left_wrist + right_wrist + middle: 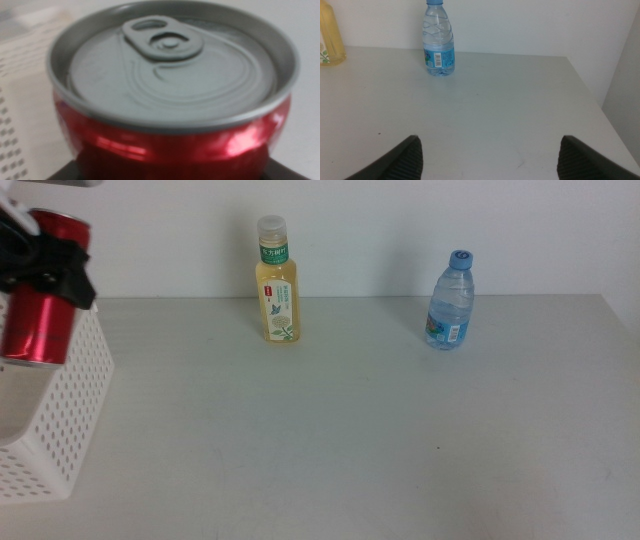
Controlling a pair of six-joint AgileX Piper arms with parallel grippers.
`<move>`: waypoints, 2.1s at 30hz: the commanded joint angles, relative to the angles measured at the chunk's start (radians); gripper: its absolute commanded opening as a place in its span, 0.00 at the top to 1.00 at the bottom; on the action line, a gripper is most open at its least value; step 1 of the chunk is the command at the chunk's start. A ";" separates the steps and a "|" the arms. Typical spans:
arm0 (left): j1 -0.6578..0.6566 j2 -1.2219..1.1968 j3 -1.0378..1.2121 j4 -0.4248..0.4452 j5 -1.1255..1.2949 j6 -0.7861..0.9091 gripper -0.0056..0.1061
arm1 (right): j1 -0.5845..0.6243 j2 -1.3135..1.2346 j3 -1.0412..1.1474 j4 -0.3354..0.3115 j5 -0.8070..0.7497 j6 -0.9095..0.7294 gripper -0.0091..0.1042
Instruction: Use arms to grab the bottles and put them into the dustbin to the left of the table.
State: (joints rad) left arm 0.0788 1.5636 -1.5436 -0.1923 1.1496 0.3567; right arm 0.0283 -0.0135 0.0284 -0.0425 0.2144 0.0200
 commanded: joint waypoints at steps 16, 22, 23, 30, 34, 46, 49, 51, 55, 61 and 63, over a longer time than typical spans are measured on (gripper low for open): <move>0.263 0.259 -0.204 0.072 0.117 0.013 0.96 | 0.002 -0.021 -0.010 -0.008 -0.071 -0.006 0.09; 0.262 0.358 -0.204 0.128 0.121 -0.044 0.96 | 0.002 -0.021 -0.010 -0.008 -0.071 -0.006 0.09; 0.262 0.370 -0.204 0.131 0.122 -0.044 0.96 | 0.002 -0.021 -0.010 -0.008 -0.071 -0.006 0.09; 0.260 0.421 -0.204 0.142 0.122 -0.044 0.93 | 0.002 -0.021 -0.010 -0.008 -0.071 -0.006 0.09; 0.259 0.416 -0.205 0.147 0.139 -0.047 0.26 | 0.002 -0.021 -0.010 -0.008 -0.071 -0.006 0.09; 0.188 0.288 -0.251 0.073 0.167 -0.080 0.11 | 0.002 -0.021 -0.010 -0.008 -0.071 -0.006 0.09; 0.141 0.221 -0.251 0.078 0.137 -0.162 0.11 | 0.002 -0.021 -0.010 -0.008 -0.071 -0.006 0.09; 0.107 0.172 -0.251 0.063 0.126 -0.162 0.11 | 0.002 -0.021 -0.010 -0.008 -0.071 -0.006 0.09; 0.016 0.089 -0.250 0.071 0.101 -0.161 0.11 | 0.002 -0.021 -0.010 -0.008 -0.071 -0.006 0.09; -0.130 -0.001 -0.250 0.100 0.102 -0.172 0.11 | 0.002 -0.021 -0.010 -0.008 -0.071 -0.006 0.09; -0.175 -0.016 -0.245 0.113 0.096 -0.206 0.11 | 0.002 -0.021 -0.010 -0.008 -0.071 -0.006 0.09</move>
State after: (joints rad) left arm -0.0669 1.6034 -1.7603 -0.0864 1.2497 0.1863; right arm 0.0283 -0.0135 0.0284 -0.0425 0.2144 0.0200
